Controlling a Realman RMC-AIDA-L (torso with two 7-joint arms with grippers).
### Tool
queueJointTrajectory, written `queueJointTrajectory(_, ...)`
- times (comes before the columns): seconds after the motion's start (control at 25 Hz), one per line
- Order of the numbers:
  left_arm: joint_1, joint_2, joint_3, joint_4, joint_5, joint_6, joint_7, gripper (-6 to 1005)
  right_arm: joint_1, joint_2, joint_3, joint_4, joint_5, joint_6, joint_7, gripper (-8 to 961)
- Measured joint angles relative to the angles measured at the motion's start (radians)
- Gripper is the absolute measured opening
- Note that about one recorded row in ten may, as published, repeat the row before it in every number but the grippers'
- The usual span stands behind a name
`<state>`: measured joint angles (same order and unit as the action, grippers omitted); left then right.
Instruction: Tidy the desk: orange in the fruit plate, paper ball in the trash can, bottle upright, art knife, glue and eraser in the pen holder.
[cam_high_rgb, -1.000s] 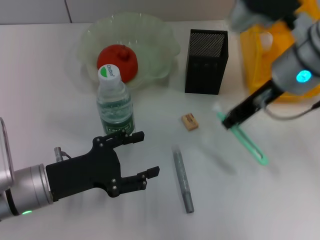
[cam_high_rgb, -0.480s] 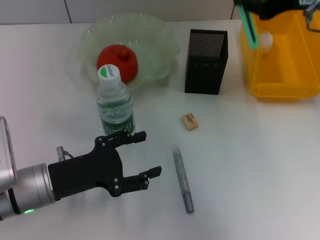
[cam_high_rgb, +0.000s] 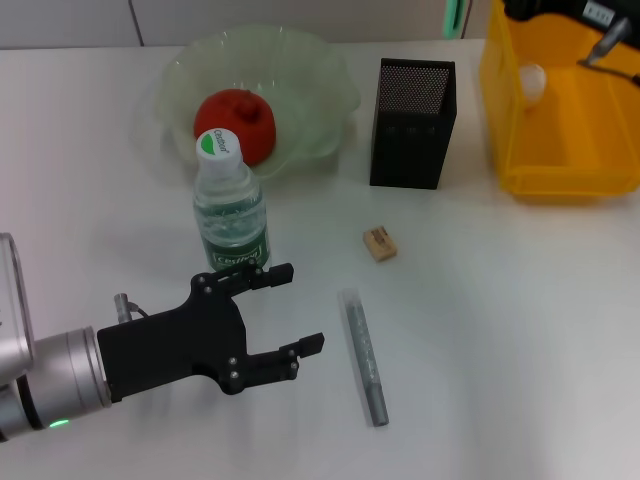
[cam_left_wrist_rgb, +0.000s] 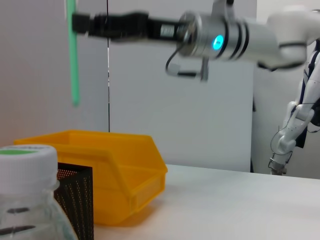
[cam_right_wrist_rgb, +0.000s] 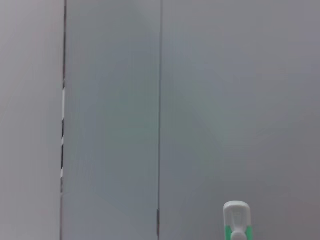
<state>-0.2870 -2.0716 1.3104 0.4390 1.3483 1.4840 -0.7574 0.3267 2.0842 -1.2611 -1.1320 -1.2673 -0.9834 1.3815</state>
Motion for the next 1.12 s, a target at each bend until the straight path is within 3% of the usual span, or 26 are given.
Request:
queueJointTrajectory(0.08, 0.0, 0.0, 0.001, 0.0, 0.0, 0.001, -0.003, 799, 0.053, -0.002, 0.001, 0.174, 0.119, -0.013, -0.138, 285)
queueJointTrajectory(0.12, 0.0, 0.0, 0.001, 0.0, 0.0, 0.001, -0.003, 799, 0.053, -0.002, 0.001, 0.174, 0.119, -0.013, -0.138, 288)
queueJointTrajectory(0.16, 0.0, 0.0, 0.001, 0.0, 0.0, 0.002, -0.003, 799, 0.09, -0.003, 0.003, 0.268, 0.144, -0.019, -0.183, 291)
queueJointTrajectory(0.4, 0.0, 0.001, 0.001, -0.003, 0.0, 0.003, -0.003, 799, 0.171, -0.003, 0.042, 0.453, 0.154, -0.023, -0.262, 308)
queueJointTrajectory(0.76, -0.001, 0.001, 0.003, -0.009, 0.0, 0.0, -0.002, 799, 0.212, 0.0, 0.07, 0.572, 0.159, -0.018, -0.338, 333)
queueJointTrajectory(1.12, -0.001, 0.002, 0.003, -0.01, 0.0, 0.001, -0.003, 798, 0.178, 0.001, 0.081, 0.541, 0.16, -0.06, -0.33, 349)
